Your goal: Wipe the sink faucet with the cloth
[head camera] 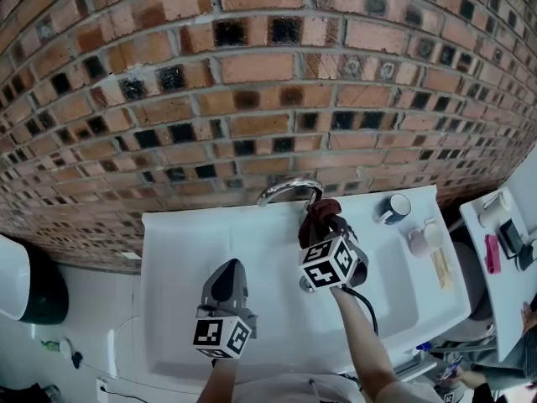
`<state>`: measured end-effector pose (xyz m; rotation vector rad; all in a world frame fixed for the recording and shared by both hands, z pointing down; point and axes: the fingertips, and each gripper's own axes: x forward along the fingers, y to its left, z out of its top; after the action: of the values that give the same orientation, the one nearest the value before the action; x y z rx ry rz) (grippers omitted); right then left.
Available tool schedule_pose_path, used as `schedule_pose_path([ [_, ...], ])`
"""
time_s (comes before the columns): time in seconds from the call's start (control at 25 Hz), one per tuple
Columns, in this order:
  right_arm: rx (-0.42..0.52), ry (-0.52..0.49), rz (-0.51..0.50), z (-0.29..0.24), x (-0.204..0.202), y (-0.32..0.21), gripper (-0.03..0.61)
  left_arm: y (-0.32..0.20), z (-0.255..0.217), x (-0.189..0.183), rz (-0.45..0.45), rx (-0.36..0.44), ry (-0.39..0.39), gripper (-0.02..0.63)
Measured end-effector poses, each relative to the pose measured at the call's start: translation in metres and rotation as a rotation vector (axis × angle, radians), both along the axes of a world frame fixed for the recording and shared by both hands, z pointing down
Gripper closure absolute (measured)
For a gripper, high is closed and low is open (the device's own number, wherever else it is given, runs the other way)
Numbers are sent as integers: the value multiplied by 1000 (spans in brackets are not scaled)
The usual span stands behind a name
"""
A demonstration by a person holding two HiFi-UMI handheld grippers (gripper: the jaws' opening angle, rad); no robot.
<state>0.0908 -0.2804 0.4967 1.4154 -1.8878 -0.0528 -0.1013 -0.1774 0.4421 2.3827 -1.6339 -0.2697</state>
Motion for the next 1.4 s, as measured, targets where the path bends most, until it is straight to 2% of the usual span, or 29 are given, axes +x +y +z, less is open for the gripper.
schedule_pose_path([
  [0.2,-27,-39,-53,7,-18,7,531,-1,1,2,7,-4,0,620],
  [0.4,-156,-29,-107,48,-42,10,531,1,-2,1,5,1,-9,620],
  [0.68,-157,-54,-106,58,-50,14,531,-3,-4,-22,-45,2,-6,620],
  [0.76,-123,-117,-124,44,-53,16,531,-2,-4,-19,-39,4,-10,620],
  [0.92,-10,-372,-173,-9,-64,32,531,0,-15,-8,-20,20,-24,620],
  [1.0,44,-464,-196,-37,-66,44,531,0,-24,-5,-16,31,-19,620],
  [1.2,131,-593,-262,-87,-60,93,531,10,-69,-10,-14,108,-7,620],
  [1.4,195,-763,-225,-110,-42,146,529,36,-76,-10,-9,138,-55,620],
])
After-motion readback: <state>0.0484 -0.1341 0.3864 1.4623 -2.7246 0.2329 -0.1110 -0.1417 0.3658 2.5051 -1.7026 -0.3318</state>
